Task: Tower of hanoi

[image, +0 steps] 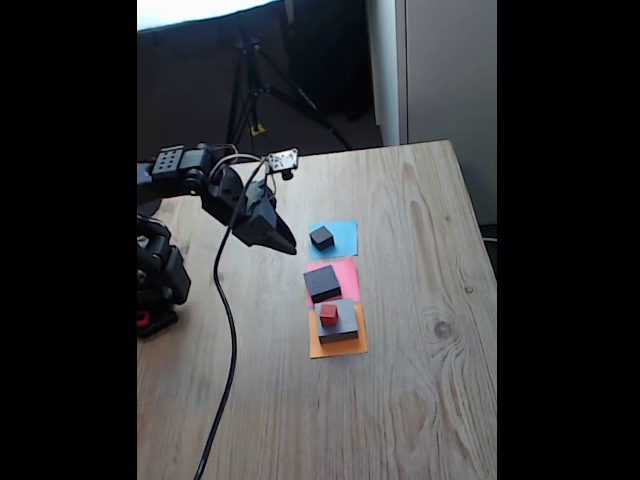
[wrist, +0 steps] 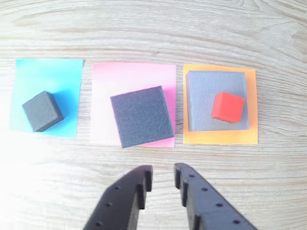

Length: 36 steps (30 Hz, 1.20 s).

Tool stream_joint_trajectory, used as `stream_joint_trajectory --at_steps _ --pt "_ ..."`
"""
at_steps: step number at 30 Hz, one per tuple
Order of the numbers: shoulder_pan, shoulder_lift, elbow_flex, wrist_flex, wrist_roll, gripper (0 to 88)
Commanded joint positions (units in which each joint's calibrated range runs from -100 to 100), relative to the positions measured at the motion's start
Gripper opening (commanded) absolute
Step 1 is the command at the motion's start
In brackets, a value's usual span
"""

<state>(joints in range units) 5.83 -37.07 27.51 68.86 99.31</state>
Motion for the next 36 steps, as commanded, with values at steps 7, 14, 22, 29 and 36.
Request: stream_joint_trajectory --at_steps 7,14,22,29,36 --pt "-11.1 -5.9 -19.7 19.9 0.7 0.9" --pt "-15.6 -7.8 -23.2 24.0 0.7 0.9" --pt "-18.2 -9.6 -20.0 25.2 0.7 8.9" --pt "-17.7 -14.7 -2.9 12.0 0.7 30.5" --pt "-17.4 -16.5 11.6 -4.8 0.7 36.6"
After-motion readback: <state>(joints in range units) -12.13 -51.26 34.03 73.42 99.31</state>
